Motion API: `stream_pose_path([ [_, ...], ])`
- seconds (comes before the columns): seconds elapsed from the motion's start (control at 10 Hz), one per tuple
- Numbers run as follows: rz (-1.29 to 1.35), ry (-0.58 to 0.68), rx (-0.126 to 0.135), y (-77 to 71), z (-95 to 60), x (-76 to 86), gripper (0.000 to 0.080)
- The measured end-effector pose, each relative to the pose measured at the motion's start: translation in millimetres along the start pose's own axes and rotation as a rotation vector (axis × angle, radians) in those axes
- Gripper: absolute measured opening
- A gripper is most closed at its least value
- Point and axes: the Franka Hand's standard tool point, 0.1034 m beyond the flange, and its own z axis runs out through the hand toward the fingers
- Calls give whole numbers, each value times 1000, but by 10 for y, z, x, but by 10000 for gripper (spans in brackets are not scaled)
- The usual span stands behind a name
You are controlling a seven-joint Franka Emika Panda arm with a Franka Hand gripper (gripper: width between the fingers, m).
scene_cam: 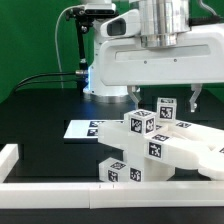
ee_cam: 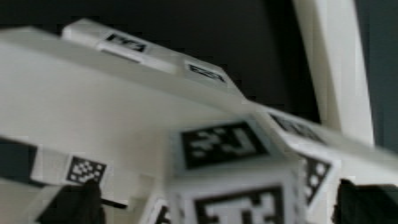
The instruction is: Assemble chair
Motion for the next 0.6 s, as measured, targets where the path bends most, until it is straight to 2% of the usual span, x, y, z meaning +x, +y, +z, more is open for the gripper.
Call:
stream_pose_path([
  [0.2,14,1,0,5,2,1,637],
  [0.4,24,0,0,7,5,-1,280],
  [0.6,129,-1,2,4,8,-5,272],
])
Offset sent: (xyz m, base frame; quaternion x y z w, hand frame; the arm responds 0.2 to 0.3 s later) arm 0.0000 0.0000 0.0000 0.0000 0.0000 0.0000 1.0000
